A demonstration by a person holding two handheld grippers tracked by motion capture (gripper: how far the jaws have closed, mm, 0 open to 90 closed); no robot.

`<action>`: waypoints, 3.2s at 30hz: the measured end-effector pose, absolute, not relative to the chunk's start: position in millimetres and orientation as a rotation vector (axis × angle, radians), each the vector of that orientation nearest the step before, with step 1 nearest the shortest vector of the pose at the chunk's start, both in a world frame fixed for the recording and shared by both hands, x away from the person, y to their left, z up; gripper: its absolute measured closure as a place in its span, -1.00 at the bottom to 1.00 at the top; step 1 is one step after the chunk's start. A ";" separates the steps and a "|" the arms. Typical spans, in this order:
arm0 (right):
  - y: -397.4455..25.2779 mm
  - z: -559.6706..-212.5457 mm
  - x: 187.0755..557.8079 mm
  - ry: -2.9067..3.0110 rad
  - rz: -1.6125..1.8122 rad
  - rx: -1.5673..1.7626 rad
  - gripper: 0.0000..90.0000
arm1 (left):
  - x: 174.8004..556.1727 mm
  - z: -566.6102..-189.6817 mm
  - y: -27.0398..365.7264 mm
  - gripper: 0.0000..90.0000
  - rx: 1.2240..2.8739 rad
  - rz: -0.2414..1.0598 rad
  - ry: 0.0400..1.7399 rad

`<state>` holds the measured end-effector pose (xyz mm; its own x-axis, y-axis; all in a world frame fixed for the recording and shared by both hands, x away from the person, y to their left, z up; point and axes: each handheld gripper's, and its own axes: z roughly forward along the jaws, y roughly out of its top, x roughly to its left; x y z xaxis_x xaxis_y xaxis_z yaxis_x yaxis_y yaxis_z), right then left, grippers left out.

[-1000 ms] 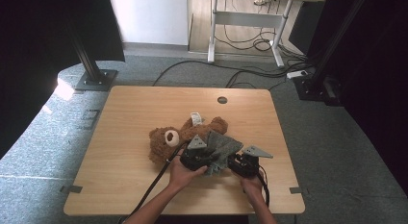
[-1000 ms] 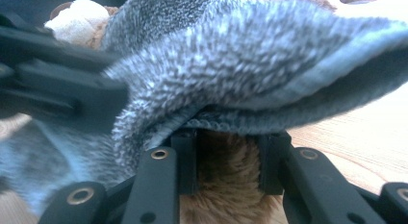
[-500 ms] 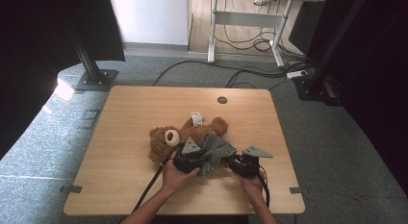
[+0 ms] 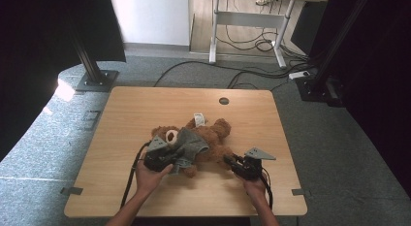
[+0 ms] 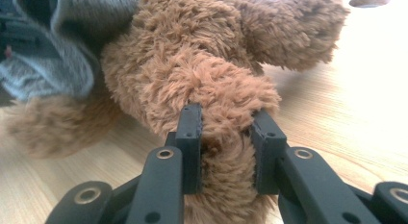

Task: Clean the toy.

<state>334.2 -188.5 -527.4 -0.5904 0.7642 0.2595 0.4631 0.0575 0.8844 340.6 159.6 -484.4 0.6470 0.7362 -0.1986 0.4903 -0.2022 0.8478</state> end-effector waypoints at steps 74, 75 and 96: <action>-187.9 -529.6 332.1 2.077 1.554 1.227 0.58 | 337.2 -492.1 167.3 0.67 1.877 0.336 0.989; -187.6 -529.8 332.0 2.082 1.553 1.221 0.58 | 337.0 -491.2 172.4 0.67 1.873 0.341 0.997; -192.1 -528.4 328.1 2.080 1.573 1.228 0.44 | 340.4 -513.9 255.4 0.66 1.768 0.340 1.218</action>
